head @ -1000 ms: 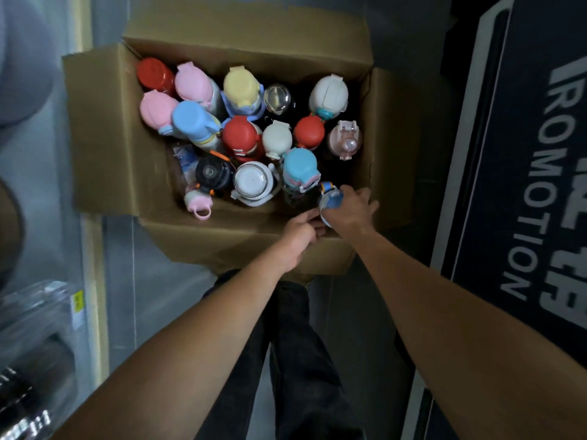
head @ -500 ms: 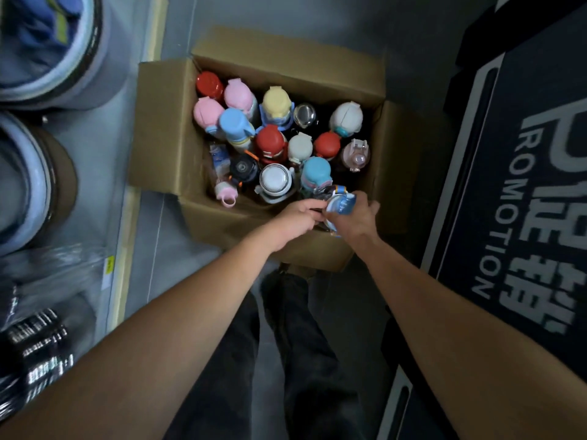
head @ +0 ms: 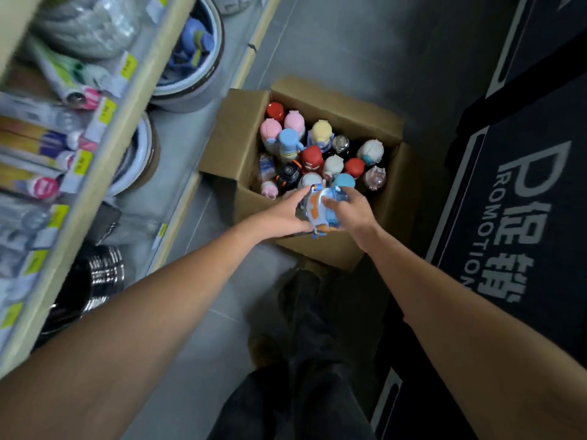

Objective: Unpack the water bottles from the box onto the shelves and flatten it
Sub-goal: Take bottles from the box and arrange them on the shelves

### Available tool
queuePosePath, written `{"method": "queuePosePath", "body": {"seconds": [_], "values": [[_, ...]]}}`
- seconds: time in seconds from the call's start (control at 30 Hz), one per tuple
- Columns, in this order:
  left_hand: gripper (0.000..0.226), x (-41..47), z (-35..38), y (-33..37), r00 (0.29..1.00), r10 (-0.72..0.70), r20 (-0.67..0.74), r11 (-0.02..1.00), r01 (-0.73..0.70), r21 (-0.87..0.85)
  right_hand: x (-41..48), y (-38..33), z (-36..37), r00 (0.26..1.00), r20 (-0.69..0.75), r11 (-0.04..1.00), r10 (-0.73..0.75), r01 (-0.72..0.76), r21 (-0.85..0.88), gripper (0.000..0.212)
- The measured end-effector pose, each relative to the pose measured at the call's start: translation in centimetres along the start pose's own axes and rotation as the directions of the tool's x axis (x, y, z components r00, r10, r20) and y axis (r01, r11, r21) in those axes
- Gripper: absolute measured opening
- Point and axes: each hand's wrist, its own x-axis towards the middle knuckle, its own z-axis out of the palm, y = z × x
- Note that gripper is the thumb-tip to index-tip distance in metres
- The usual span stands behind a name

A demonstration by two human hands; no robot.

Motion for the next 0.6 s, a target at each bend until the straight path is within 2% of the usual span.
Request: {"method": "queuePosePath", "body": {"seconds": [0.07,0.17,0.3,0.4,0.47,0.5,0.6], "values": [[0.106,-4.7,-1.5,-0.6,0.996,0.006,-0.085,0.999,-0.003,0.041,-3.4,-2.5,1.5,0.996,0.048,0.996,-0.075,0.077,-0.051,0.034],[0.119,-12.0,-4.0,-0.7,0.971,0.048,-0.236,0.999,-0.047,0.01,-8.9,-7.2,3.8,0.966,0.168,0.969,-0.196,0.217,-0.119,0.02],[0.121,-20.5,-7.2,-0.3,0.931,0.104,-0.35,0.994,-0.113,-0.005,-15.2,-12.7,6.3,0.914,0.258,0.914,-0.314,0.364,-0.177,0.036],[0.096,-26.5,-9.2,0.3,0.873,0.12,-0.473,0.991,-0.135,0.001,-19.6,-16.7,8.0,0.853,0.394,0.881,-0.344,0.438,-0.179,0.031],[0.076,-29.7,-10.5,0.9,0.839,0.075,-0.539,0.992,-0.119,-0.047,-22.1,-19.2,8.8,0.814,0.458,0.872,-0.358,0.467,-0.149,0.032],[0.066,-32.3,-11.6,1.2,0.811,0.057,-0.582,0.988,-0.131,-0.085,-24.1,-21.2,9.5,0.789,0.489,0.865,-0.373,0.486,-0.124,0.035],[0.046,-37.3,-14.2,2.7,0.744,-0.005,-0.668,0.938,-0.228,-0.261,-27.4,-25.6,10.7,0.776,0.529,0.897,-0.343,0.437,-0.059,0.039]]}}
